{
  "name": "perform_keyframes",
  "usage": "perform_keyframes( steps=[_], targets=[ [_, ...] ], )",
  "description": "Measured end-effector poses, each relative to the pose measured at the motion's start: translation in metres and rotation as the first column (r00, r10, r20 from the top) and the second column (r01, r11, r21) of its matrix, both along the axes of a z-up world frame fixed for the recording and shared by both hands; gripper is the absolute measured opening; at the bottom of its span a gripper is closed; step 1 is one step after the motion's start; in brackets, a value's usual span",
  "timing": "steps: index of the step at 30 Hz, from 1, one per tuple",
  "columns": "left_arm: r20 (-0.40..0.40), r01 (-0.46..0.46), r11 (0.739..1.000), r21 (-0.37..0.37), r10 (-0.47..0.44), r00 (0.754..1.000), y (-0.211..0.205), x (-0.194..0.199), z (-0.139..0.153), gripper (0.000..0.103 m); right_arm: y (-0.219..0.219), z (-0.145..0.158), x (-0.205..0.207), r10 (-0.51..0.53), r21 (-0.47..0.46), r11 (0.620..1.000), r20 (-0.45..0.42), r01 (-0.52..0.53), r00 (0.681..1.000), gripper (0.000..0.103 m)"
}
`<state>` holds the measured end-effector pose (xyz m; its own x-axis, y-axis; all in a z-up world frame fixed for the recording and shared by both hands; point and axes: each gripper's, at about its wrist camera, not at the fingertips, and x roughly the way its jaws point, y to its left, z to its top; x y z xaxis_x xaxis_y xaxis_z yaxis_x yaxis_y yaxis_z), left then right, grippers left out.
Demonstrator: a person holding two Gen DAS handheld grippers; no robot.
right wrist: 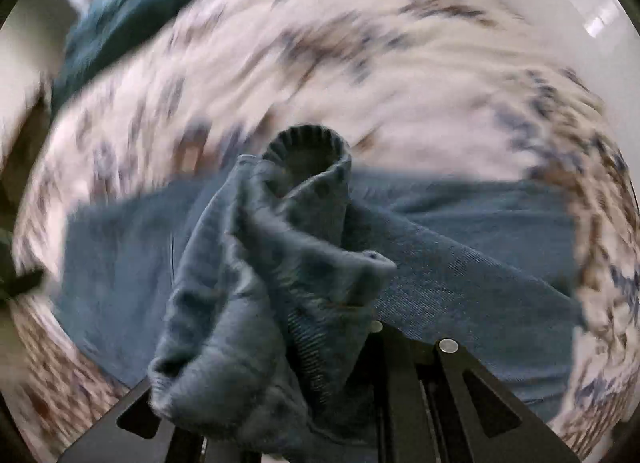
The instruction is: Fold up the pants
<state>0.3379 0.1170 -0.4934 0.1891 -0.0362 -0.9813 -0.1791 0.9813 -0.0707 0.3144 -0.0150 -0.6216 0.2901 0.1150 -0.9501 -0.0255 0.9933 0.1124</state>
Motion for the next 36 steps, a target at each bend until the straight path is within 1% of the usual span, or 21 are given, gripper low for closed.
perform_keyframes(
  steps=[1, 3, 4, 5, 9, 11, 13, 14, 15, 16, 18, 19, 21, 22, 24, 25, 27, 29, 31, 33, 36],
  targets=[
    [0.000, 0.008, 1.000, 0.007, -0.008, 1.000, 0.008, 0.001, -0.001, 0.098, 0.006, -0.012, -0.001, 0.003, -0.015, 1.000, -0.018, -0.003, 1.000, 0.019],
    [-0.002, 0.017, 1.000, -0.020, -0.017, 1.000, 0.016, 0.005, -0.004, 0.098, 0.025, -0.028, -0.003, 0.017, -0.017, 1.000, -0.082, -0.018, 0.996, 0.039],
    [-0.001, 0.022, 0.999, -0.040, -0.022, 1.000, 0.018, 0.008, -0.004, 0.098, 0.034, -0.028, -0.004, 0.057, 0.008, 0.998, -0.102, -0.056, 0.993, 0.066],
    [0.001, 0.028, 0.998, -0.056, -0.028, 1.000, 0.018, 0.012, -0.005, 0.098, 0.035, -0.025, -0.006, 0.080, 0.045, 0.996, -0.104, -0.075, 0.991, 0.086],
    [0.013, 0.039, 0.985, -0.170, -0.037, 0.999, 0.009, 0.033, -0.004, 0.098, 0.031, 0.013, -0.024, 0.117, 0.225, 0.970, -0.093, -0.093, 0.989, 0.087],
    [0.007, 0.043, 0.973, -0.227, -0.042, 0.999, 0.000, 0.042, -0.003, 0.098, 0.005, 0.033, -0.034, 0.042, 0.298, 0.955, -0.105, -0.008, 0.994, 0.087],
    [-0.013, 0.056, 0.958, -0.280, -0.062, 0.998, -0.018, 0.051, -0.009, 0.098, -0.037, 0.047, -0.048, -0.091, 0.338, 0.932, -0.138, 0.133, 0.986, 0.087],
    [-0.020, 0.069, 0.953, -0.294, -0.079, 0.997, -0.029, 0.055, -0.013, 0.098, -0.058, 0.049, -0.057, -0.169, 0.350, 0.911, -0.164, 0.217, 0.972, 0.087],
    [-0.033, 0.099, 0.948, -0.302, -0.115, 0.993, -0.042, 0.059, -0.018, 0.098, -0.088, 0.047, -0.071, -0.270, 0.366, 0.869, -0.214, 0.334, 0.939, 0.087],
    [-0.054, 0.129, 0.941, -0.314, -0.154, 0.987, -0.059, 0.063, -0.025, 0.098, -0.107, 0.042, -0.075, -0.318, 0.376, 0.840, -0.245, 0.392, 0.916, 0.087],
    [-0.106, 0.156, 0.919, -0.362, -0.207, 0.973, -0.080, 0.064, -0.038, 0.098, -0.150, 0.028, -0.091, -0.427, 0.403, 0.746, -0.321, 0.530, 0.845, 0.087],
    [-0.145, 0.162, 0.910, -0.383, -0.233, 0.962, -0.093, 0.062, -0.046, 0.098, -0.166, 0.023, -0.093, -0.455, 0.389, 0.730, -0.337, 0.562, 0.824, 0.087],
    [-0.169, 0.173, 0.886, -0.429, -0.267, 0.949, -0.107, 0.054, -0.056, 0.098, -0.189, 0.013, -0.102, -0.503, 0.353, 0.707, -0.357, 0.612, 0.787, 0.087],
    [-0.176, 0.188, 0.887, -0.422, -0.284, 0.943, -0.113, 0.051, -0.058, 0.098, -0.192, 0.009, -0.104, -0.507, 0.359, 0.701, -0.358, 0.617, 0.784, 0.087],
    [-0.216, 0.247, 0.889, -0.385, -0.347, 0.913, -0.129, 0.040, -0.070, 0.098, -0.198, 0.007, -0.105, -0.508, 0.344, 0.714, -0.344, 0.609, 0.790, 0.086],
    [-0.256, 0.260, 0.900, -0.350, -0.359, 0.898, -0.136, 0.033, -0.082, 0.095, -0.200, 0.007, -0.105, -0.506, 0.344, 0.717, -0.340, 0.606, 0.792, 0.086],
    [-0.291, 0.233, 0.902, -0.364, -0.348, 0.891, -0.140, 0.023, -0.099, 0.085, -0.206, 0.006, -0.101, -0.503, 0.351, 0.717, -0.337, 0.603, 0.795, 0.085],
    [-0.287, 0.227, 0.904, -0.363, -0.340, 0.895, -0.140, 0.013, -0.104, 0.042, -0.219, 0.010, -0.095, -0.498, 0.351, 0.724, -0.330, 0.594, 0.802, 0.085],
    [-0.276, 0.240, 0.905, -0.351, -0.345, 0.897, -0.137, 0.000, -0.102, 0.026, -0.224, 0.011, -0.086, -0.478, 0.348, 0.742, -0.326, 0.573, 0.816, 0.085],
    [-0.288, 0.241, 0.909, -0.341, -0.345, 0.893, -0.126, -0.018, -0.103, 0.024, -0.233, 0.016, -0.076, -0.447, 0.336, 0.773, -0.313, 0.538, 0.838, 0.085],
    [-0.343, 0.220, 0.912, -0.346, -0.341, 0.875, -0.116, -0.038, -0.109, 0.026, -0.243, 0.023, -0.051, -0.383, 0.300, 0.833, -0.293, 0.465, 0.876, 0.085]
  ],
)
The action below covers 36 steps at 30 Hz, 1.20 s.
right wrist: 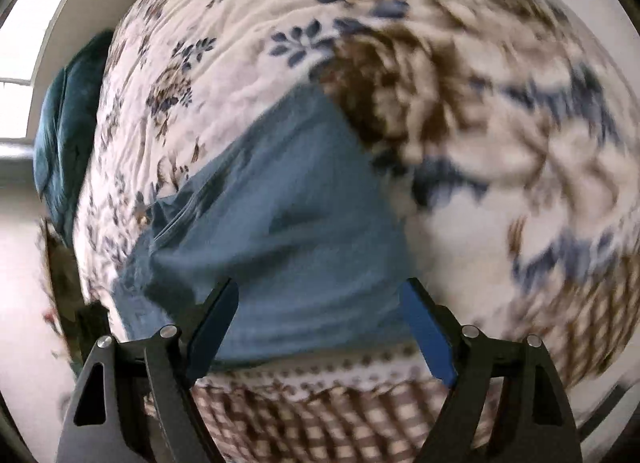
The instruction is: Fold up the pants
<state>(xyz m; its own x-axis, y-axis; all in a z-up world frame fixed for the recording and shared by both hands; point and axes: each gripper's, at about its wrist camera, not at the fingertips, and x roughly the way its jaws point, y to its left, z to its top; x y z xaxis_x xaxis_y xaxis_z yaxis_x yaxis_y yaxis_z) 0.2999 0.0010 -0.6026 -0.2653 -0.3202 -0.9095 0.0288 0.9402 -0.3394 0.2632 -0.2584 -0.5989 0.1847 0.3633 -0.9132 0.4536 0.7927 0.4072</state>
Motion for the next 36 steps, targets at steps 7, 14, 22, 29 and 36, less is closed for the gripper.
perform_keyframes(
  steps=[7, 14, 22, 29, 36],
  targets=[
    [0.042, -0.091, 0.994, -0.060, 0.094, 0.995, 0.015, 0.021, 0.052, 0.065, -0.004, 0.018, 0.054, 0.165, -0.040, 0.986, 0.011, -0.164, 0.986, 0.085],
    [0.012, -0.213, 0.972, -0.103, 0.216, 0.976, 0.031, 0.093, 0.045, 0.075, 0.014, 0.003, 0.066, 0.172, 0.111, 0.979, 0.000, -0.171, 0.985, 0.083],
    [0.068, -0.130, 0.989, -0.066, 0.134, 0.989, -0.004, 0.075, 0.021, 0.035, 0.114, -0.013, 0.141, 0.803, -0.014, 0.596, 0.014, -0.803, 0.596, 0.051],
    [0.132, -0.134, 0.990, -0.043, 0.138, 0.982, 0.002, 0.055, 0.031, 0.019, 0.170, -0.057, 0.134, 0.976, -0.027, 0.139, -0.163, -0.990, 0.142, 0.051],
    [0.130, -0.202, 0.979, 0.026, 0.197, 0.972, 0.042, 0.042, 0.027, 0.019, 0.168, -0.059, 0.138, 0.974, -0.086, 0.142, -0.168, -0.986, 0.155, 0.001]
  ],
)
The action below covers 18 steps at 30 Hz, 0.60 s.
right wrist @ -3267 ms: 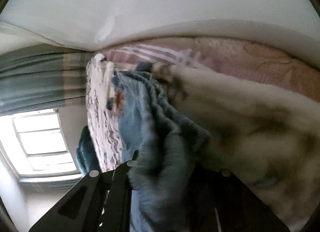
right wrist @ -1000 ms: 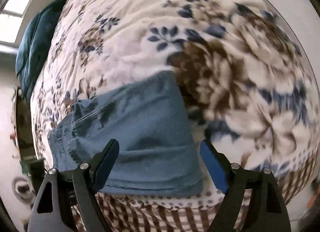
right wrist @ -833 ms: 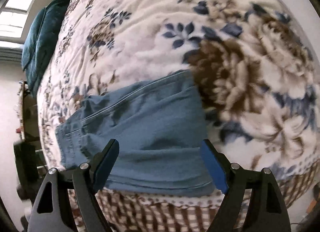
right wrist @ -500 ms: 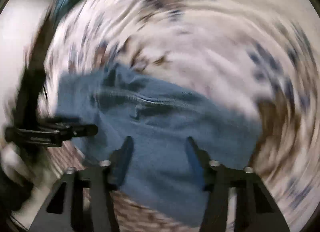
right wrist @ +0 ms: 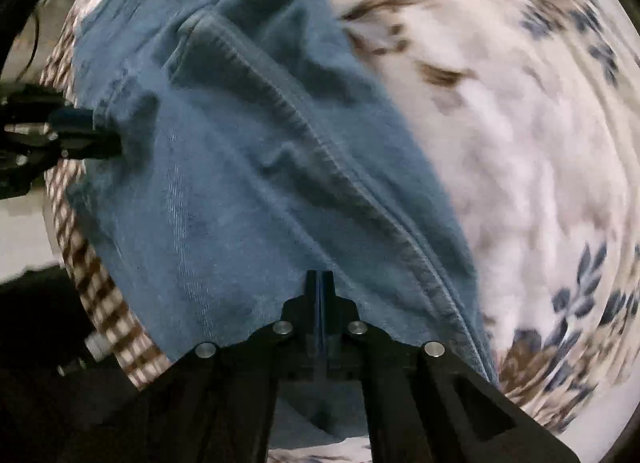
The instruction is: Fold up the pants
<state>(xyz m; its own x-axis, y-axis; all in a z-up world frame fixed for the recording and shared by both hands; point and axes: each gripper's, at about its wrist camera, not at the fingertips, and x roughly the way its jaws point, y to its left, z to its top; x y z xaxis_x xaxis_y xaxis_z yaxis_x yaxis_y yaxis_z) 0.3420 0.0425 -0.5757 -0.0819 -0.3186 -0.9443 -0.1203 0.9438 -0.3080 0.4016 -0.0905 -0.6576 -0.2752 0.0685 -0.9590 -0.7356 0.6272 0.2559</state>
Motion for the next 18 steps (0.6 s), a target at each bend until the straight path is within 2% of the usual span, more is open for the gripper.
perform_keyframes(
  steps=[2, 3, 4, 5, 6, 7, 8, 10, 13, 15, 16, 18],
  targets=[
    [-0.011, 0.005, 1.000, 0.014, -0.005, 1.000, 0.006, 0.000, -0.002, 0.019, -0.007, 0.009, 0.007, -0.017, -0.010, 1.000, 0.083, 0.018, 0.996, 0.001],
    [-0.015, -0.003, 1.000, -0.008, 0.003, 1.000, 0.009, 0.000, -0.001, 0.019, -0.011, 0.011, 0.009, -0.036, 0.010, 0.999, 0.065, 0.035, 0.997, 0.001],
    [-0.020, -0.031, 0.997, -0.071, 0.030, 0.999, 0.011, 0.002, 0.001, 0.020, -0.014, 0.012, 0.012, -0.054, 0.038, 0.998, 0.017, 0.054, 0.998, 0.001],
    [-0.021, -0.078, 0.988, -0.136, 0.076, 0.997, 0.020, 0.003, 0.004, 0.031, -0.017, 0.011, 0.015, -0.070, 0.056, 0.996, -0.038, 0.072, 0.997, 0.001],
    [-0.024, -0.116, 0.976, -0.184, 0.114, 0.993, 0.023, 0.004, 0.006, 0.043, -0.019, 0.009, 0.019, -0.086, 0.062, 0.994, -0.056, 0.089, 0.995, 0.003],
    [-0.041, -0.163, 0.955, -0.248, 0.158, 0.987, 0.026, 0.007, 0.006, 0.066, -0.020, 0.007, 0.021, -0.088, 0.060, 0.994, -0.066, 0.091, 0.994, 0.009],
    [-0.049, -0.187, 0.945, -0.270, 0.181, 0.982, 0.026, 0.010, 0.005, 0.070, -0.020, 0.002, 0.022, -0.079, 0.049, 0.995, -0.083, 0.083, 0.993, 0.017],
    [-0.056, -0.175, 0.947, -0.268, 0.166, 0.984, 0.017, 0.019, -0.001, 0.070, -0.019, -0.006, 0.025, -0.058, 0.049, 0.997, -0.120, 0.065, 0.991, 0.023],
    [-0.056, -0.104, 0.971, -0.214, 0.094, 0.994, -0.004, 0.028, -0.013, 0.070, -0.016, -0.014, 0.032, -0.042, 0.051, 0.997, -0.144, 0.049, 0.989, 0.024],
    [-0.044, -0.074, 0.977, -0.202, 0.066, 0.997, -0.015, 0.031, -0.019, 0.069, -0.015, -0.018, 0.035, -0.037, 0.049, 0.998, -0.155, 0.045, 0.987, 0.025],
    [-0.033, -0.065, 0.978, -0.199, 0.059, 0.998, -0.019, 0.030, -0.019, 0.065, -0.013, -0.020, 0.035, -0.031, 0.047, 0.998, -0.171, 0.039, 0.985, 0.028],
    [0.000, -0.030, 0.980, -0.195, 0.030, 1.000, -0.026, 0.029, -0.012, 0.028, -0.013, -0.025, 0.039, -0.027, 0.047, 0.998, -0.193, 0.037, 0.981, 0.031]
  ],
)
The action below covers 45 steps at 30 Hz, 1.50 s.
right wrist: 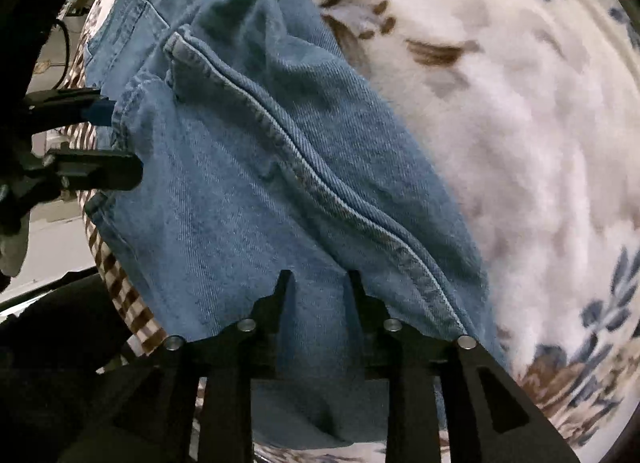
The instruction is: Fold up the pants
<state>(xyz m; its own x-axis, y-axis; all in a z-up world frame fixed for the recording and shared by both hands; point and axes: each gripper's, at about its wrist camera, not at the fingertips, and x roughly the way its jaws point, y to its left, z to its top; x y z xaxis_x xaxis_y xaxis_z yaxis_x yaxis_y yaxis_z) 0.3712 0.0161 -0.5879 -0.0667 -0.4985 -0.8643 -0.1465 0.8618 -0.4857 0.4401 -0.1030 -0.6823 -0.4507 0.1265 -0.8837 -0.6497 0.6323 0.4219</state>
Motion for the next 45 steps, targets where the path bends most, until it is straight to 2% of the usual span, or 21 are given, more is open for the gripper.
perform_keyframes(
  steps=[1, 4, 8, 11, 15, 17, 18, 21, 22, 23, 24, 28, 29, 30, 31, 32, 34, 36, 38, 42, 45],
  targets=[
    [0.026, 0.029, 1.000, 0.012, -0.029, 0.999, -0.008, -0.001, 0.007, 0.016, 0.001, -0.001, 0.001, 0.006, 0.001, 1.000, -0.005, -0.006, 1.000, 0.032],
    [0.066, 0.072, 0.996, 0.046, -0.075, 0.995, -0.020, -0.011, 0.023, 0.016, 0.003, 0.003, -0.001, 0.033, 0.028, 0.999, -0.034, -0.032, 0.999, 0.032],
    [-0.021, 0.089, 0.993, 0.081, -0.087, 0.996, -0.019, -0.031, 0.010, 0.016, 0.001, 0.005, 0.000, 0.020, 0.040, 0.999, -0.021, -0.020, 1.000, 0.032],
    [-0.062, 0.052, 0.995, 0.086, -0.047, 0.997, -0.004, -0.048, 0.001, 0.016, 0.000, 0.002, 0.004, 0.024, 0.041, 0.999, -0.025, -0.023, 0.999, 0.033],
    [-0.053, 0.006, 0.995, 0.098, 0.000, 0.999, 0.009, -0.047, 0.001, 0.016, 0.010, -0.002, -0.006, 0.069, 0.021, 0.997, 0.005, -0.069, 0.998, 0.033],
    [-0.033, 0.000, 0.996, 0.087, 0.003, 0.999, 0.013, -0.044, 0.008, 0.016, 0.014, 0.001, -0.012, 0.074, 0.003, 0.997, 0.056, -0.074, 0.996, 0.001],
    [-0.025, 0.005, 0.996, 0.087, -0.003, 1.000, 0.013, -0.042, 0.011, 0.016, 0.012, 0.004, -0.010, 0.029, -0.010, 1.000, 0.081, -0.029, 0.996, 0.001],
    [-0.001, 0.022, 0.998, 0.066, -0.022, 1.000, 0.008, -0.031, 0.016, 0.021, 0.006, 0.031, -0.013, -0.027, 0.018, 1.000, 0.212, 0.024, 0.977, 0.001],
    [0.003, 0.011, 0.999, 0.046, -0.011, 1.000, 0.007, -0.027, 0.015, 0.032, 0.004, 0.039, -0.012, -0.037, 0.027, 0.999, 0.243, 0.032, 0.969, 0.001],
    [0.000, 0.004, 1.000, 0.030, -0.004, 1.000, 0.006, -0.024, 0.013, 0.050, 0.000, 0.045, -0.011, -0.063, 0.042, 0.998, 0.232, 0.055, 0.971, 0.001],
    [-0.008, -0.011, 1.000, 0.018, 0.011, 1.000, 0.006, -0.019, 0.010, 0.056, -0.005, 0.049, -0.008, -0.098, 0.051, 0.995, 0.210, 0.089, 0.973, 0.001],
    [-0.061, -0.071, 0.996, -0.047, 0.068, 0.996, 0.004, -0.002, -0.010, 0.057, -0.018, 0.055, -0.003, -0.174, 0.076, 0.983, 0.131, 0.165, 0.976, 0.001],
    [-0.070, -0.100, 0.993, -0.061, 0.095, 0.993, 0.006, 0.000, -0.015, 0.050, -0.022, 0.053, -0.001, -0.211, 0.077, 0.976, 0.088, 0.205, 0.973, 0.003],
    [-0.075, -0.104, 0.991, -0.078, 0.098, 0.992, 0.005, 0.002, -0.018, 0.038, -0.027, 0.047, 0.000, -0.247, 0.068, 0.967, 0.030, 0.245, 0.969, 0.005],
    [-0.061, -0.069, 0.996, -0.065, 0.065, 0.996, -0.001, 0.005, -0.017, 0.009, -0.030, 0.043, -0.002, -0.271, 0.056, 0.961, 0.005, 0.270, 0.963, 0.015],
    [-0.036, -0.037, 0.998, -0.041, 0.036, 0.999, -0.004, 0.006, -0.012, 0.007, -0.034, 0.040, -0.003, -0.288, 0.052, 0.956, -0.003, 0.288, 0.958, 0.035],
    [0.035, 0.040, 0.999, -0.007, -0.040, 0.999, -0.017, 0.008, 0.006, 0.006, -0.042, 0.035, -0.004, -0.316, 0.055, 0.947, 0.010, 0.315, 0.949, 0.058],
    [0.103, 0.092, 0.996, -0.003, -0.091, 0.991, -0.026, 0.005, 0.027, 0.006, -0.045, 0.034, -0.014, -0.340, 0.107, 0.936, 0.020, 0.336, 0.940, 0.060],
    [0.152, 0.130, 0.992, 0.002, -0.128, 0.980, -0.032, -0.001, 0.047, 0.006, -0.045, 0.038, -0.017, -0.312, 0.152, 0.942, 0.060, 0.300, 0.948, 0.060],
    [0.193, 0.167, 0.986, -0.026, -0.159, 0.968, -0.039, -0.011, 0.077, 0.006, -0.022, 0.048, -0.021, -0.160, 0.172, 0.975, 0.129, 0.137, 0.979, 0.060],
    [0.204, 0.167, 0.986, -0.027, -0.158, 0.966, -0.038, -0.018, 0.088, 0.006, -0.004, 0.050, -0.020, -0.056, 0.195, 0.980, 0.114, 0.033, 0.992, 0.060]
  ],
)
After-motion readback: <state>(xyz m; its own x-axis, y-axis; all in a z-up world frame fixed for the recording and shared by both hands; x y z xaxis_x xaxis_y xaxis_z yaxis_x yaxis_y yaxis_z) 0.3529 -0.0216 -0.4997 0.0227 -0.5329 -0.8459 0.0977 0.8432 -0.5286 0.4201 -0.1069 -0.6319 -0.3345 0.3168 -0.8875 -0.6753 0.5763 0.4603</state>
